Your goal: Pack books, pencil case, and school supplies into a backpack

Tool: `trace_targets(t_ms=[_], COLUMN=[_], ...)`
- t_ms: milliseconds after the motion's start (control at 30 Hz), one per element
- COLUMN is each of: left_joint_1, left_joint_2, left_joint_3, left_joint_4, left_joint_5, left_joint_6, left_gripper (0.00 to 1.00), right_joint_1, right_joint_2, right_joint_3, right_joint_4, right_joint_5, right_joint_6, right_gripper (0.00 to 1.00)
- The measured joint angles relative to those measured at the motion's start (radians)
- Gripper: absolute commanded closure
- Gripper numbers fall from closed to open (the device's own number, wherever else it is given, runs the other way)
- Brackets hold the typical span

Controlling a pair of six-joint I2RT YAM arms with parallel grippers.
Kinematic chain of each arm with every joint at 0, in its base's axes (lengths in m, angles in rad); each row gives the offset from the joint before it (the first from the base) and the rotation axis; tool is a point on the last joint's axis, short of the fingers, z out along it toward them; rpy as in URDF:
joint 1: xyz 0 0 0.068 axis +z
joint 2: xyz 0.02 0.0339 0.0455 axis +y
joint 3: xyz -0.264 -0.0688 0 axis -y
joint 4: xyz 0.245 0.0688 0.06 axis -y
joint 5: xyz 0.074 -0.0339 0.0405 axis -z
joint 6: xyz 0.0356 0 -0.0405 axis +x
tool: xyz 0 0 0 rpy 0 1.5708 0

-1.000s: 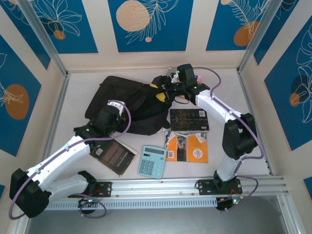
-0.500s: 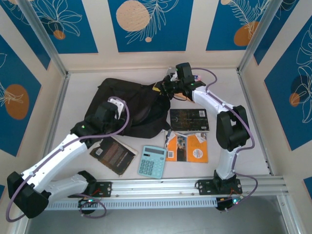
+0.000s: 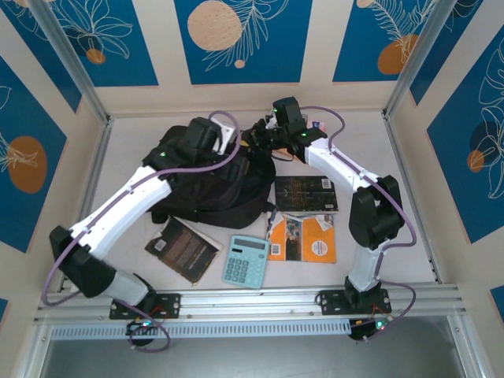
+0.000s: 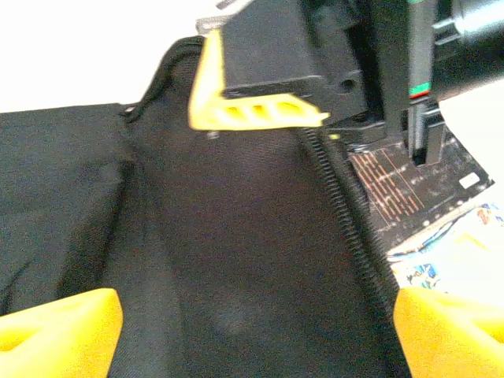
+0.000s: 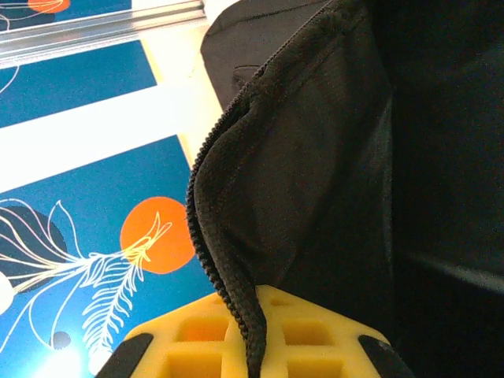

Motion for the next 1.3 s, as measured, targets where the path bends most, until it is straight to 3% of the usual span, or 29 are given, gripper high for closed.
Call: trace_targets(t_ms=[200, 500, 633, 733, 833, 867, 967, 1100, 1167, 1200, 1300], left_joint_1=[-0.040, -0.042, -0.042, -0.042, -0.032, -0.027, 0.003, 0.098, 0.160, 0.189, 0.255], left_joint_2=[0.074, 0.123, 0.148, 0.148, 0.148, 0.147, 0.136, 0.088, 0.055, 0.038, 0.005], left_joint_3=[0.077, 0.138, 0.138, 0.138, 0.138, 0.138, 0.132, 0.102, 0.081, 0.069, 0.039], left_joint_4=[-0.034, -0.074, -0.099, -0.109, -0.109, -0.109, -0.102, -0.080, -0.062, -0.051, -0.024], left_joint_5=[0.008, -0.042, -0.093, -0.119, -0.124, -0.121, -0.098, -0.042, -0.002, 0.021, 0.082], left_joint_6=[-0.003, -0.013, -0.011, -0.008, -0.006, -0.013, -0.019, -0.048, -0.072, -0.085, -0.121], left_gripper=[0.09, 0.18, 0.41, 0.71, 0.96, 1.00, 1.00, 1.00, 1.00, 1.00, 1.00], right_joint_1=[0.000, 0.009, 0.013, 0.012, 0.012, 0.012, 0.010, 0.006, 0.006, 0.007, 0.026], right_joint_2=[0.000, 0.000, 0.000, -0.001, -0.004, -0.006, -0.019, -0.047, -0.075, -0.090, -0.156], right_joint_3=[0.003, 0.019, 0.019, 0.019, 0.019, 0.019, 0.019, 0.020, 0.020, 0.021, 0.029], right_joint_4=[-0.008, -0.023, -0.030, -0.035, -0.049, -0.054, -0.070, -0.085, -0.105, -0.122, -0.199], right_joint_5=[0.008, 0.015, 0.023, 0.030, 0.034, 0.035, 0.037, 0.041, 0.055, 0.070, 0.188], right_joint_6=[0.020, 0.034, 0.038, 0.037, 0.036, 0.032, 0.008, -0.072, -0.145, -0.188, -0.367], right_gripper=[1.00, 0.97, 0.95, 0.93, 0.81, 0.73, 0.50, 0.28, 0.26, 0.20, 0.14])
